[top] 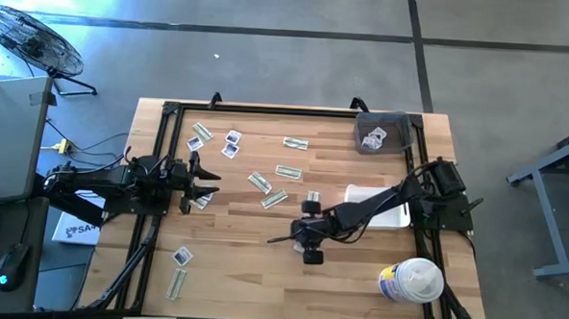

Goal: Pick & Place First Aid Supplies
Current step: Put the bandage into the white bin

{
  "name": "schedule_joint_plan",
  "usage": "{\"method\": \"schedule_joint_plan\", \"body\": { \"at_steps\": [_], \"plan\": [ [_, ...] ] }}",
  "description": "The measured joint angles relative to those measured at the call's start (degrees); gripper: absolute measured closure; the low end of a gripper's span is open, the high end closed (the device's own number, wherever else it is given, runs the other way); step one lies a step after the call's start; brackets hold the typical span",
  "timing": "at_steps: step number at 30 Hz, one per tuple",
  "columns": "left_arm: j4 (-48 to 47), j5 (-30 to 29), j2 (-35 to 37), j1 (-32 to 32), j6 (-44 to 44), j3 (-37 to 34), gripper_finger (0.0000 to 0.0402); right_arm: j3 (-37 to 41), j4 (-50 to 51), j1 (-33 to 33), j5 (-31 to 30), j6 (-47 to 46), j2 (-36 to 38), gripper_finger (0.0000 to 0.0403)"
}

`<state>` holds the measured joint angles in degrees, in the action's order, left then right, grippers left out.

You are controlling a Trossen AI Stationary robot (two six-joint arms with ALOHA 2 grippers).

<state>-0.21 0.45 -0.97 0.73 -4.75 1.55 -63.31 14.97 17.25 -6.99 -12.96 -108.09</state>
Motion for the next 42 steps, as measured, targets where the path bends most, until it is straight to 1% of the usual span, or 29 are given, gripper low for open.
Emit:
{"method": "schedule_joint_plan", "body": {
  "at_steps": [4,8,12,15,19,24,29,36,38,42],
  "plan": [
    [0.0,0.0,0.0,0.0,0.0,0.0,0.0246,1.8,-2.9,0.0,-1.5,0.0,0.0,0.0304],
    [0.0,0.0,0.0,0.0,0.0,0.0,0.0246,2.9,-5.7,0.0,0.6,0.4,-0.5,0.0304],
    [0.0,0.0,0.0,0.0,0.0,0.0,0.0246,3.1,-6.2,-0.1,0.7,0.5,-1.7,0.0304],
    [0.0,0.0,0.0,0.0,0.0,0.0,0.0246,3.0,-6.1,-0.4,0.8,0.4,-2.2,0.0304],
    [0.0,0.0,0.0,0.0,0.0,0.0,0.0246,3.0,-5.0,-0.4,-0.8,0.4,-2.2,0.0304],
    [0.0,0.0,0.0,0.0,0.0,0.0,0.0246,1.8,-1.2,-0.5,-1.4,0.4,-2.4,0.0306],
    [0.0,0.0,0.0,0.0,0.0,0.0,0.0246,1.4,0.4,-0.5,-2.5,0.0,-2.4,0.0330],
    [0.0,0.0,0.0,0.0,0.0,0.0,0.0246,1.4,0.6,-1.2,-1.6,0.0,-2.4,0.0394],
    [0.0,0.0,0.0,0.0,0.0,0.0,0.0246,1.5,0.6,-1.2,-1.4,0.0,-2.4,0.0399],
    [0.0,0.0,0.0,0.0,0.0,0.0,0.0246,1.5,0.6,-1.1,-2.8,0.0,-2.3,0.0395]
  ]
}}
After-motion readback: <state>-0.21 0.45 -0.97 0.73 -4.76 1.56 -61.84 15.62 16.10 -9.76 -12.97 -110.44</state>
